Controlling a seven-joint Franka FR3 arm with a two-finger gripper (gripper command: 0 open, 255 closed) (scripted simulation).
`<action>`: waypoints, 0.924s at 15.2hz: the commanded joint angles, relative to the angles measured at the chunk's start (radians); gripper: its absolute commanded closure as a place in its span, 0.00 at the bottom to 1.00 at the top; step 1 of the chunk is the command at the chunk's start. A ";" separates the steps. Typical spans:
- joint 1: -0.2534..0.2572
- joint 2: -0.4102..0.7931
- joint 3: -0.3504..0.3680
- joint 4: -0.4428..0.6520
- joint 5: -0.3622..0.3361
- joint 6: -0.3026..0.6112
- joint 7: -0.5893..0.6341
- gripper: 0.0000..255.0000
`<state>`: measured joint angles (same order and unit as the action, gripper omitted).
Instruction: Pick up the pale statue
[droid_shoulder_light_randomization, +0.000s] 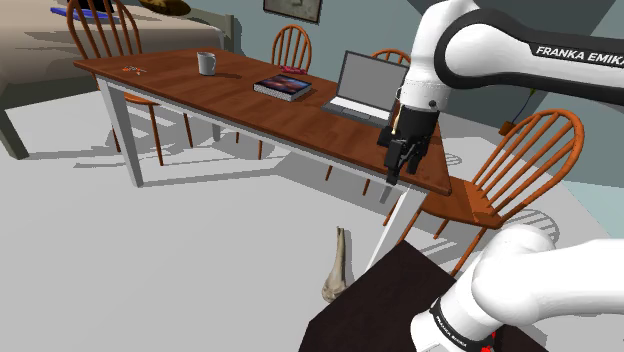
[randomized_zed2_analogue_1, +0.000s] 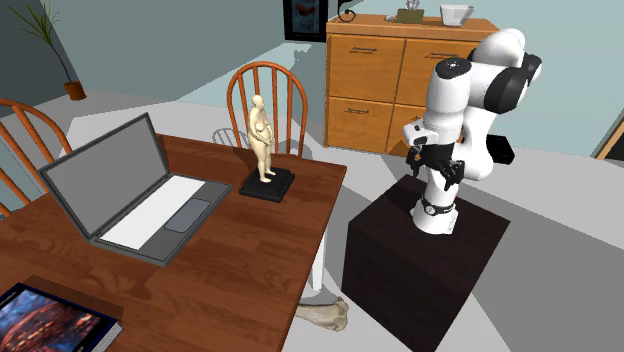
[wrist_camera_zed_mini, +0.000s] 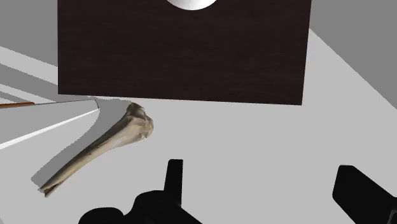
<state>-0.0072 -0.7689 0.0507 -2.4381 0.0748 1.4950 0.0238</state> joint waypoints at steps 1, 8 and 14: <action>0.000 0.000 0.000 0.000 0.000 0.000 0.000 0.00; -0.052 0.056 -0.146 0.073 -0.103 0.075 -0.174 0.00; -0.078 0.141 -0.269 0.173 -0.149 0.141 -0.321 0.00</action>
<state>-0.0807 -0.6415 -0.1958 -2.2794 -0.0669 1.6228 -0.2680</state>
